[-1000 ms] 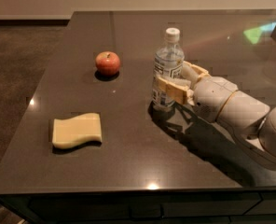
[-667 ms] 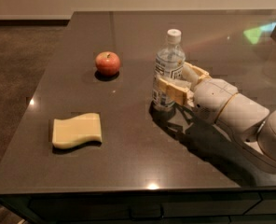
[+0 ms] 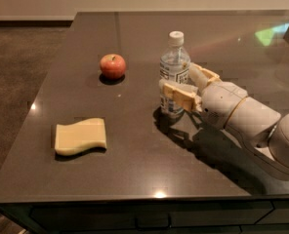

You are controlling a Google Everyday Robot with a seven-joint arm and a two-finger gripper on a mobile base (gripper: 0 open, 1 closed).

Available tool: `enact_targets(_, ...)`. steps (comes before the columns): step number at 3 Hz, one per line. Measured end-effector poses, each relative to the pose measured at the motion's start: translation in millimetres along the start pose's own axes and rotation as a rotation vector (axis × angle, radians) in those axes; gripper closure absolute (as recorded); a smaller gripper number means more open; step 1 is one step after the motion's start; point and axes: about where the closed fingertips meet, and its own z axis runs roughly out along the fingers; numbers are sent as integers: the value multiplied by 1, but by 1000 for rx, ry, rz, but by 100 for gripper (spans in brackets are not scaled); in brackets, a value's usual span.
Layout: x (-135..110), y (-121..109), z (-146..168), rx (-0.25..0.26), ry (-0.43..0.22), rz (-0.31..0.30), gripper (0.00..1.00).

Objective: Place blue plastic bottle upright

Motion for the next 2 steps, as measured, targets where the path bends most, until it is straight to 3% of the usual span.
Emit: enact_targets(2,0,1,1,-2,0,-1,0)
